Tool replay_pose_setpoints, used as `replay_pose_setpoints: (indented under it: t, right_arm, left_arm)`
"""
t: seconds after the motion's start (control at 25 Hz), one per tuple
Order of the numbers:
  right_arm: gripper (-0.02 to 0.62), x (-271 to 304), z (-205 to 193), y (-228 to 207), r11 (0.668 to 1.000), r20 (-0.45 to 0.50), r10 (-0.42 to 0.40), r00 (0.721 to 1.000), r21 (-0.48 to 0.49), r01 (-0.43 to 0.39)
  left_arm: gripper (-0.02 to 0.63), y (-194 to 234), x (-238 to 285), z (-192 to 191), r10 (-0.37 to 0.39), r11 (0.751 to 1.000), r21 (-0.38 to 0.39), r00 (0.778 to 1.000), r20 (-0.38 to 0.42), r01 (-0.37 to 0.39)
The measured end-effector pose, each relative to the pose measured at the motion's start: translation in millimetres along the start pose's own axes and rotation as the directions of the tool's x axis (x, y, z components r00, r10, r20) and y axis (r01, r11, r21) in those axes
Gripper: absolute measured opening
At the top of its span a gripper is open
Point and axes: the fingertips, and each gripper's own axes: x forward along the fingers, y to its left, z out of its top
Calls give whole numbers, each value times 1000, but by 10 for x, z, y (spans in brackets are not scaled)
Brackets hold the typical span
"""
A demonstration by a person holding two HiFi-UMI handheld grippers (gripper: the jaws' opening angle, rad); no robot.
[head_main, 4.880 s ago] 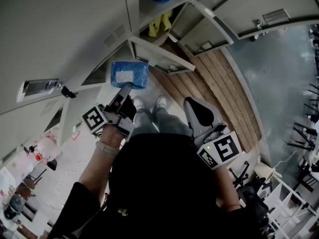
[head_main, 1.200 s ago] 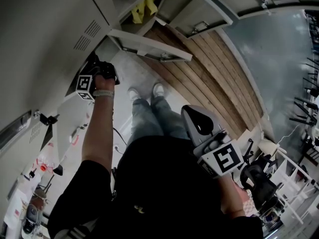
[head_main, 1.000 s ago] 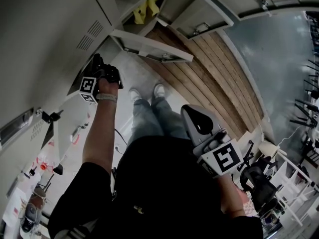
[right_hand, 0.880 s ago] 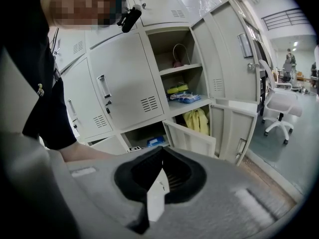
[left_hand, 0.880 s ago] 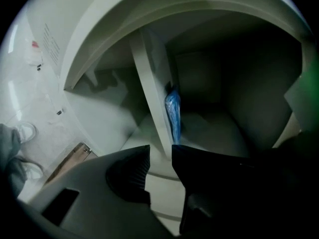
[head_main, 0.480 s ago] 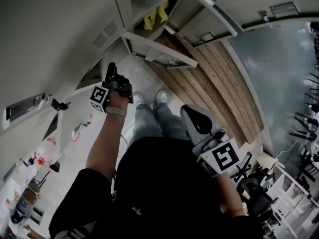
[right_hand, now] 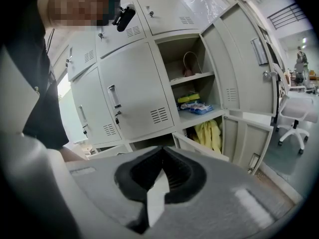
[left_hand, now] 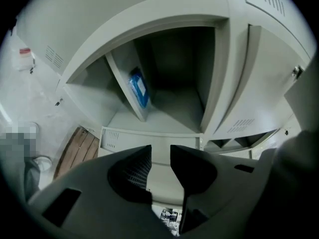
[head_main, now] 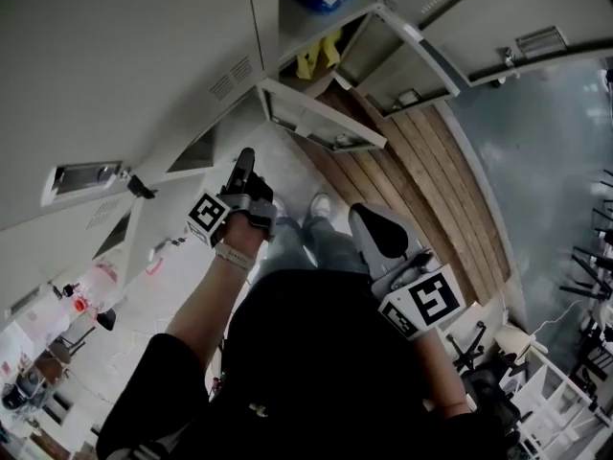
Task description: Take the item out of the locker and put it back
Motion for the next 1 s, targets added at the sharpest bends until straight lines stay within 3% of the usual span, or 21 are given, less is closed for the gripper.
replay_pose_setpoints:
  t: [0.2,0.36,0.48,0.6,0.72,0.84,0.92,1.0]
  right_arm:
    - [-3,14,89,7,1000,23,24,999,-13,-24]
    - [-3,30,143,-1,999,40,41,998,-19,-40]
    - [-3,37,151,15,999,52,53,997,-13,-52]
    - [-3,56,216,11,998,73,65,995,-12,-65]
    - [-3,67,284,3,997,97,75,992,-13,-75]
    - [-3,65,341,27,996,122,90,988,-22,-88]
    - [-3,52,408,54,994,141,105,984,-43,-99]
    - [-3,37,478,72,992,162,118,980,-61,-109]
  left_arm:
    - [67,-270,-270,-258,-20,999,27,996,-82,22]
    - [33,-615,-396,-455,-46,991,117,984,-173,66]
    - [29,-883,-510,-536,-67,983,156,978,-199,99]
    - [23,-1134,-626,-578,-62,964,241,975,-213,114]
    - [17,-1366,-725,-635,-49,915,377,968,-246,142]
    - [15,-1570,-810,-672,-30,842,513,964,-265,168]
    - [15,-1689,-862,-714,-19,779,600,963,-270,184]
    - [15,-1801,-913,-769,-2,697,690,963,-271,196]
